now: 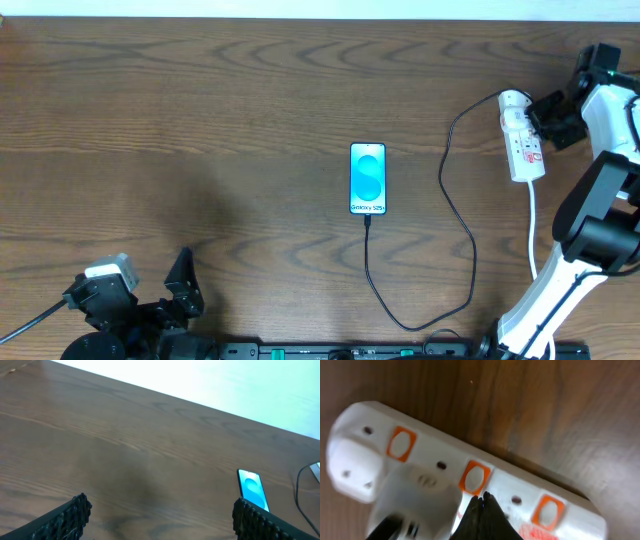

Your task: Plug charger to phone and switch on socket

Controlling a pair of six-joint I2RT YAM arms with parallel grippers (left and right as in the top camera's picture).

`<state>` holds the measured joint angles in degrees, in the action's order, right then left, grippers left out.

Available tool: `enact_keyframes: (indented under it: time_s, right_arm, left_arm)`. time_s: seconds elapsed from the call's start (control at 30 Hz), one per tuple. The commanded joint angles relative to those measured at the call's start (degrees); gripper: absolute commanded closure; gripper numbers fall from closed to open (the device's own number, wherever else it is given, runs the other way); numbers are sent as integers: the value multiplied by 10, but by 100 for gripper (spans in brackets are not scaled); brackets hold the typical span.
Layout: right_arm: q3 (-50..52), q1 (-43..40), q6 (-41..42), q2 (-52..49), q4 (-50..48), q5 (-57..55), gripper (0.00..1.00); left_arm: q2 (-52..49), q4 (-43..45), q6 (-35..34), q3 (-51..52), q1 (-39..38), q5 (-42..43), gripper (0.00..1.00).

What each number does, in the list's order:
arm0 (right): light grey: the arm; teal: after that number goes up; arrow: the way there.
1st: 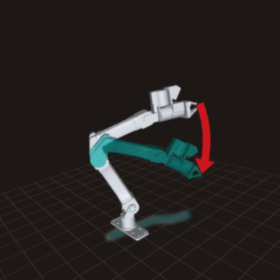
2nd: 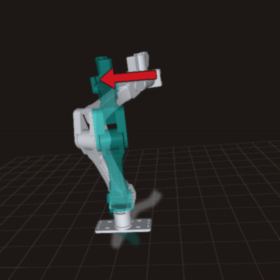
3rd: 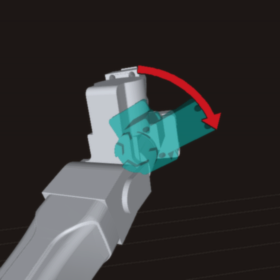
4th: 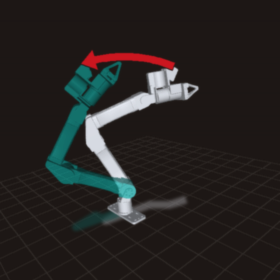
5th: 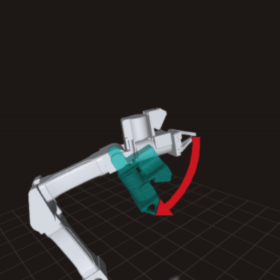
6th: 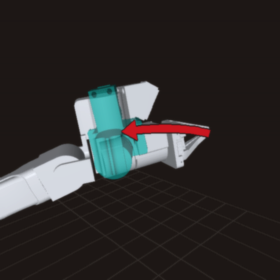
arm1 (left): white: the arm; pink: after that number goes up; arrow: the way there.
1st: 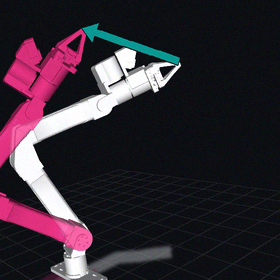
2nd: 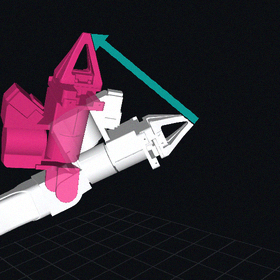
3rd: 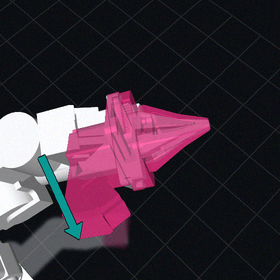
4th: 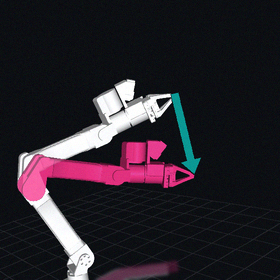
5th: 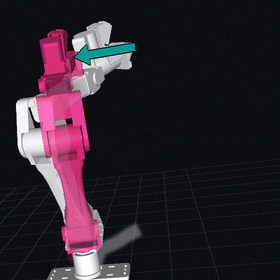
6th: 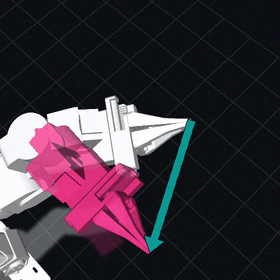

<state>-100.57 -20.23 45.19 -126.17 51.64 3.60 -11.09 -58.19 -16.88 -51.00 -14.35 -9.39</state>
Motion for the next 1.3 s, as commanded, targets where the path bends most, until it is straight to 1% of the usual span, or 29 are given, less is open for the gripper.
enact_keyframes:
  time_s: [0.0,0.4,0.93,1.13,1.27]
  right_arm:
    - [-11,-13,11,-15,-8,50,99]
    - [-11,-33,22,-15,-38,126,99]
    - [-10,-34,30,-16,-27,148,99]
    - [-10,-33,30,-56,-21,134,99]
    - [-10,-33,10,-93,-15,135,99]
  left_arm:
    - [3,-1,-3,1,3,-7,7]
    - [3,-1,-3,1,3,-7,7]
    - [3,-1,-3,1,3,-7,7]
    - [3,-1,-3,1,3,-7,7]
    - [3,-1,-3,1,3,-7,7]
